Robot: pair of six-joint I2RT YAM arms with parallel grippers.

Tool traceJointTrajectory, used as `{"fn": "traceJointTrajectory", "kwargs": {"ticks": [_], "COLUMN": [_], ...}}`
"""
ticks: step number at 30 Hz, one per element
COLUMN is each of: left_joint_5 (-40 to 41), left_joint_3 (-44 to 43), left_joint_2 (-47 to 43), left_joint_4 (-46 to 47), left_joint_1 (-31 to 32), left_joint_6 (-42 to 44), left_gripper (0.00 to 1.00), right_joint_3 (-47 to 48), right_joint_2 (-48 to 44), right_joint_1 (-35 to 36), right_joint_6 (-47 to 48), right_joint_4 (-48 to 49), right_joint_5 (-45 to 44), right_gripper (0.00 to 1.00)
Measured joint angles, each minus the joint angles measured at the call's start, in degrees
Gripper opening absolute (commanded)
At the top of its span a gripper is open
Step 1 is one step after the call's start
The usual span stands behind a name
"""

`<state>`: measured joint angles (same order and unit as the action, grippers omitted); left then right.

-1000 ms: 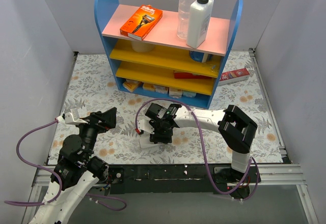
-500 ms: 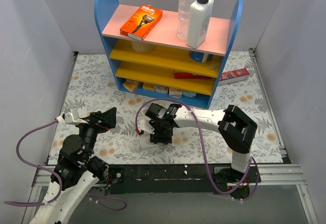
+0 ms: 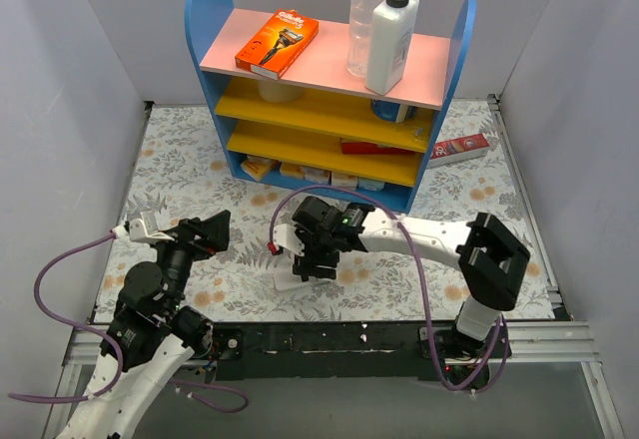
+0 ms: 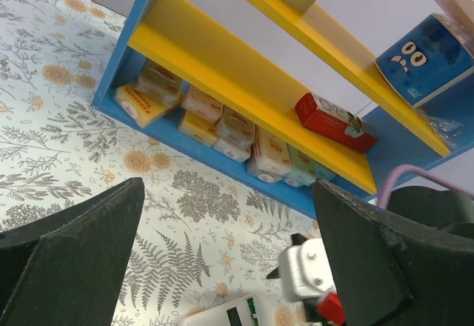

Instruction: Load the batteries into the remote control

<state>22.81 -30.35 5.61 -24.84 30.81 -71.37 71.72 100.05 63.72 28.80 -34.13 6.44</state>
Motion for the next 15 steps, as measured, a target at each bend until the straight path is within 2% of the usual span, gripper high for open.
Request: {"fn": "traceJointTrajectory", "kwargs": {"ticks": [6,11,15], "left_joint_5": [-2.91,-7.67,-13.77], "left_joint_3": [0.74,1.51,3.19], "left_joint_2": [2.58,11.43,22.16], "left_joint_4": [0.00,0.07,0.04], "left_joint_1": [-0.02,-0.11,-0.11], "left_joint_6": [-1.40,-5.55,-9.25], "left_gripper": [0.98,0.98,0.98], "right_joint_3": [-8.94,-18.47,-24.98], "right_joint_2": [-11.72,-21.94,-25.68], "right_joint_1": [-0.46,-1.46,-1.88], "right_joint_6": [-9.29,-25.94,-40.52], "right_joint_4": [8.20,16.59,22.36], "right_joint_5": [-3.61,-9.75,-14.01], "right_gripper": [0.75,0.72,0.70]}}
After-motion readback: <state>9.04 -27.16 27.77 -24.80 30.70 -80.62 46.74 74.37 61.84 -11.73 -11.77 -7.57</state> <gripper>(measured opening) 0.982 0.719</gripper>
